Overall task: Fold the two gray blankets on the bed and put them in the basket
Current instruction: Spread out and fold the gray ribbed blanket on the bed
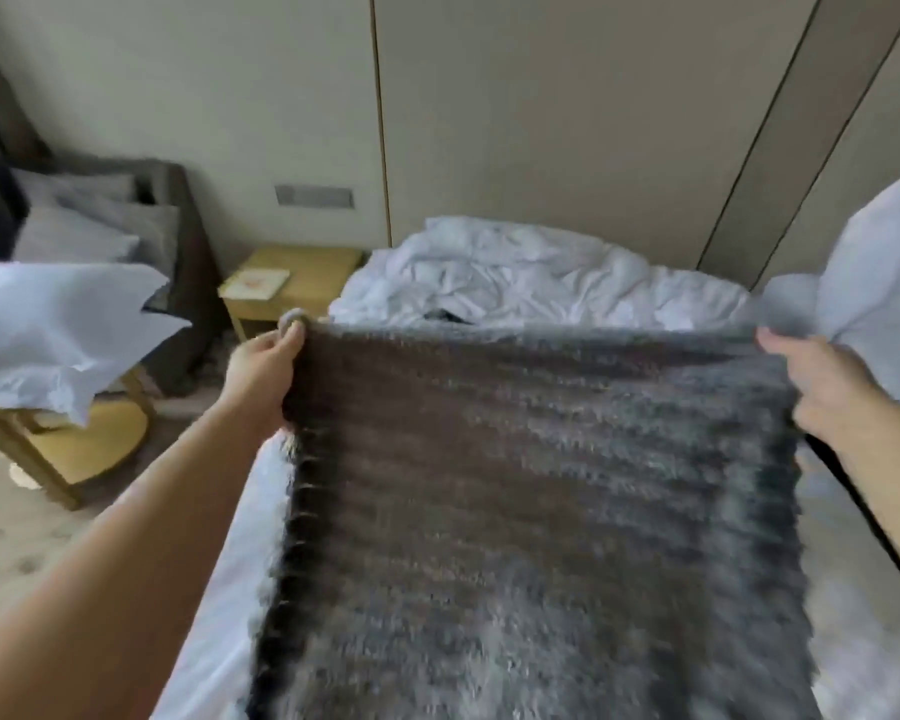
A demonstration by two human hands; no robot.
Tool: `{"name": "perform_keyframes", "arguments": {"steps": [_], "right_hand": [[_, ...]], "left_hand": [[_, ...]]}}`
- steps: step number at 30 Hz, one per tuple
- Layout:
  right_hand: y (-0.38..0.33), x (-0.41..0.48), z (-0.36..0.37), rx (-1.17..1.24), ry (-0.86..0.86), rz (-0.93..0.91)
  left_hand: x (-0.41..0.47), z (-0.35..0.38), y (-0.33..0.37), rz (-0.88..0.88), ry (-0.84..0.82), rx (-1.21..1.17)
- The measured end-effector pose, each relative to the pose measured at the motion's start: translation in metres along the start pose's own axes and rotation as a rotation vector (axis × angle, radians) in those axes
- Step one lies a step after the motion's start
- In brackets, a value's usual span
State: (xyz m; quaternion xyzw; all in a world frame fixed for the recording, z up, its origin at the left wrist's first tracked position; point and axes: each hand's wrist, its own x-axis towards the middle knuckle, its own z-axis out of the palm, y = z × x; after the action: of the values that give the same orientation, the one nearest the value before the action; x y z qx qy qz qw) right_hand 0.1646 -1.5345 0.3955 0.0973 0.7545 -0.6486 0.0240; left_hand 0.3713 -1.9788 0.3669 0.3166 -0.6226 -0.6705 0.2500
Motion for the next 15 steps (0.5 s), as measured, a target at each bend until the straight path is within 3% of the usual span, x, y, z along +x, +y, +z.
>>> {"name": "perform_keyframes", "arguments": {"steps": [4,8,10,12,15], "right_hand": [[-0.055,-0.013,-0.030,0.237,0.037,-0.160],[0.027,-0.053,-0.032,0.285,0.034,0.025],[0.099,-0.073,-0.035,0.106,0.133,0.128],[0.170,-0.107,-0.038,-0.182,0.129,0.181],[0.277,-0.173,-0.054,-0.588,-0.144,0.413]], "left_hand": [[-0.010,0.010,0.059,0.185,-0.108,-0.178],[-0.022,0.010,-0.003,0.088,-0.044,-0.010],[-0.035,0.001,-0.063,0.043,-0.025,0.270],[-0.060,-0.017,-0.129,0.012,-0.041,0.619],[-0.112,-0.056,-0.222,-0.156,-0.168,1.061]]}}
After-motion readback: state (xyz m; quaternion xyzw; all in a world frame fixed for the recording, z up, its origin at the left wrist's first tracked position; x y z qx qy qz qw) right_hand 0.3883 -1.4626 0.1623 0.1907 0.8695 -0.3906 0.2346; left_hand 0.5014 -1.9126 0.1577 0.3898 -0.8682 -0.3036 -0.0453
